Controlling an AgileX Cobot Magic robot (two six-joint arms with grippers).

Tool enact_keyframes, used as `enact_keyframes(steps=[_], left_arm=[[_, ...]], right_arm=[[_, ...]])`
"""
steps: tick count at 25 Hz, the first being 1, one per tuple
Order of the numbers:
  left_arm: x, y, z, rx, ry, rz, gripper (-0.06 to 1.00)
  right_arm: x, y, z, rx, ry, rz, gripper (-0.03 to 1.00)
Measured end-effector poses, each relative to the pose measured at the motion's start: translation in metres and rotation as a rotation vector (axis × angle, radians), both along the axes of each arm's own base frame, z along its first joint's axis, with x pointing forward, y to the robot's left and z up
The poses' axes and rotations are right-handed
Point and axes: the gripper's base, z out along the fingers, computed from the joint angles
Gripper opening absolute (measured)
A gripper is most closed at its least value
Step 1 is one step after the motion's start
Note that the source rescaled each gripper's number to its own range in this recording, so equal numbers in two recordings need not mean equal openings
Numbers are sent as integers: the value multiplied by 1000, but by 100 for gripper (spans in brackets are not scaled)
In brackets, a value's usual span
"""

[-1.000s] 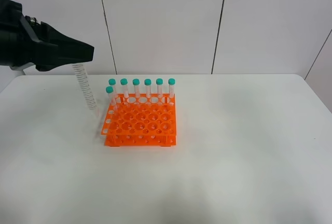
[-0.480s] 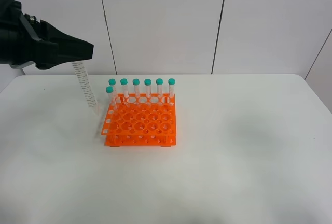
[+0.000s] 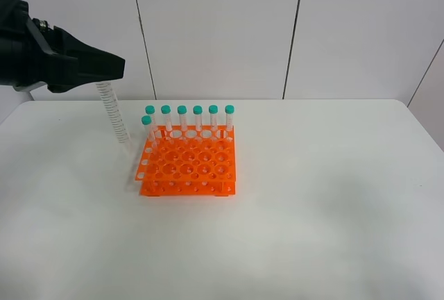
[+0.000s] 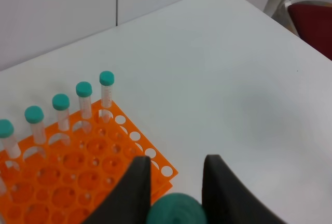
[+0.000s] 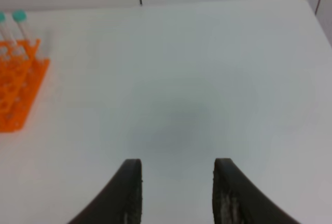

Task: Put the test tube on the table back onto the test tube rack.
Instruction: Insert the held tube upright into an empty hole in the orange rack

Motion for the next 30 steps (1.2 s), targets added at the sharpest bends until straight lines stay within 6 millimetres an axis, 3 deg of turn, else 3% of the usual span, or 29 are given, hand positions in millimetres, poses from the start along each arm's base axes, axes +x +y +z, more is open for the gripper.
enact_keyframes(steps=[30], left_arm=[[0,0,0,1,0,0,0]], right_arm=[[6,-3,-5,-24,-16,-22,39]])
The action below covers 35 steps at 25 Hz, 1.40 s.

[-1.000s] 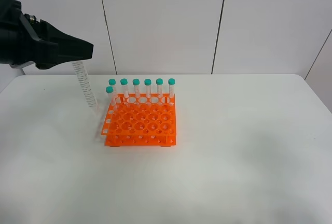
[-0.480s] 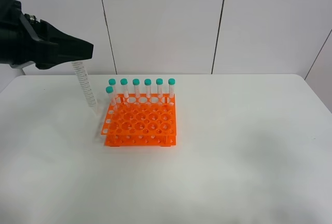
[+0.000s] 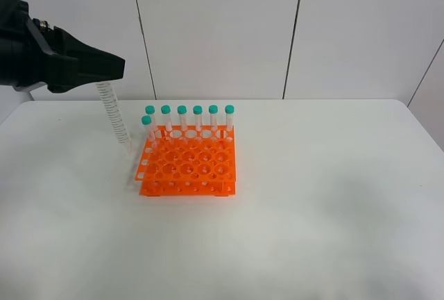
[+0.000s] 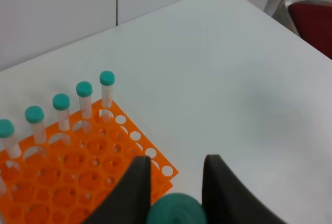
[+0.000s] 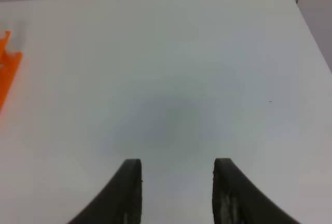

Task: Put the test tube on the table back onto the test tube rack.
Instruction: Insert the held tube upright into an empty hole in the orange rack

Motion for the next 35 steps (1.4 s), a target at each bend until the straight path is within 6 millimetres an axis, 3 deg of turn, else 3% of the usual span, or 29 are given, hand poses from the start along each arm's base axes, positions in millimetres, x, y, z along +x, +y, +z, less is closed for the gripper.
enact_keyframes(steps=[25,28,35], left_arm=[[7,4,3,-9,-70,73,0],[14,6,0,12,-73,116,0],[51,6,-25,60,-38,230,0]], right_arm=[[0,0,0,0,0,0,39],[0,0,0,0,0,0,39],[0,0,0,0,0,0,39]])
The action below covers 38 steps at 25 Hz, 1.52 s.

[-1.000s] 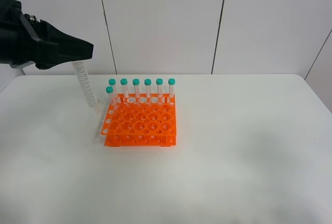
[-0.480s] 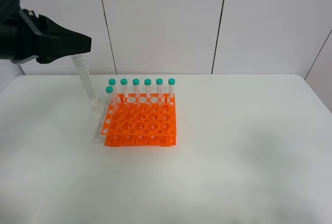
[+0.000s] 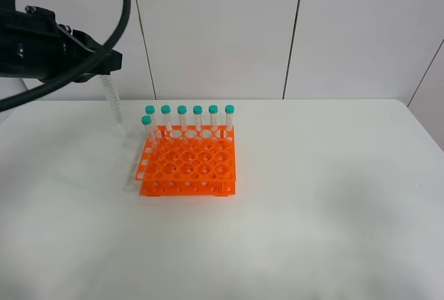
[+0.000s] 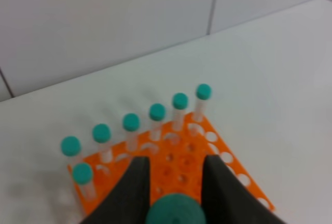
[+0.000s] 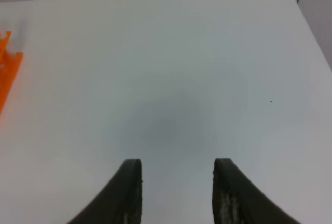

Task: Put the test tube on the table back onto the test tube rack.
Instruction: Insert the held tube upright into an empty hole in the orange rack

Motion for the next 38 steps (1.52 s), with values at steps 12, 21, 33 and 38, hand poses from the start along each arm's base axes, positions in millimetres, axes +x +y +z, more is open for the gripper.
enact_keyframes(steps=[12,21,33,38], left_arm=[[50,-15,-38,-80,-16,131,0],[78,-25,-76,-89,12,162,0],[102,-33,-108,-108,-18,177,0],[111,-37,-113,-143,-54,171,0]], right_arm=[[0,0,0,0,0,0,39],[0,0,0,0,0,0,39],[0,1,0,7,-1,5,39],[0,1,0,8,-1,5,39]])
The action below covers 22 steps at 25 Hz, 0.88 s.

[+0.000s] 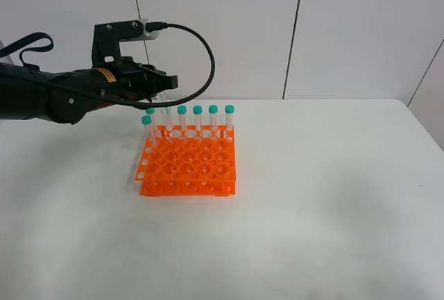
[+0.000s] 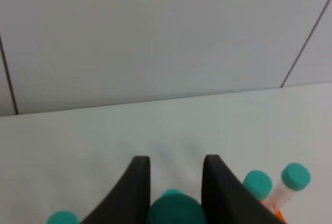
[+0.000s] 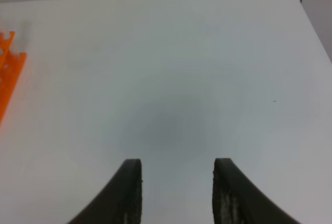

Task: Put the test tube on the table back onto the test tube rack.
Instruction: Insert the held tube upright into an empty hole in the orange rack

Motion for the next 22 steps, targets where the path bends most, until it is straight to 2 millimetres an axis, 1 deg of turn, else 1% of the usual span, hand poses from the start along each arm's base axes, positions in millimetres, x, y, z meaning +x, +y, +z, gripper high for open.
enact_keyframes(steps=[5,9,17,22], left_arm=[[7,-3,-13,-6,-7,2,0],[9,-4,-24,26,15,-16,0],[9,-5,-28,144,4,-70,0],[8,-5,-28,161,1,-77,0]], right_arm=[[0,0,0,0,0,0,39],[0,0,0,0,0,0,39],[0,0,0,0,0,0,39],[0,0,0,0,0,0,39]])
